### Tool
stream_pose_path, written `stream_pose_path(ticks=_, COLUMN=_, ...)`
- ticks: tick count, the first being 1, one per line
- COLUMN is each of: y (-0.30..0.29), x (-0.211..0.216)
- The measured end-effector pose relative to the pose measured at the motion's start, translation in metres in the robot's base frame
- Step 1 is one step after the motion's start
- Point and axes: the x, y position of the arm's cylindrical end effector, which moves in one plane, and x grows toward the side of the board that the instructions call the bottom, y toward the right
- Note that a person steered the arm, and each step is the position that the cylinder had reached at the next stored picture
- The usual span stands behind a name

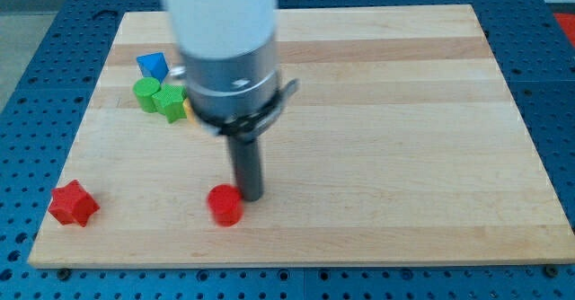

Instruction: Move the red circle to the bottom left of the board

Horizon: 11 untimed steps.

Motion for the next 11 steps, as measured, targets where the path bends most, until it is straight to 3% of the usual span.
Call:
stream_pose_path(ticks=1, y=0.010, x=-0.002)
stream_pose_path(ticks=2, y=0.057, x=0.002)
stream_pose_path(ticks=3, y=0.065, x=0.042)
stream_pose_path(ticks=5, y=-0.017, x=0.047)
stream_pose_path(ticks=6, y=-0.029, x=0.046)
stream_pose_path(ticks=7, y=-0.003, x=0.041)
stream_pose_path(ticks=9, y=-0.007, x=0.007)
stream_pose_path(ticks=11, y=-0.078, x=0.016)
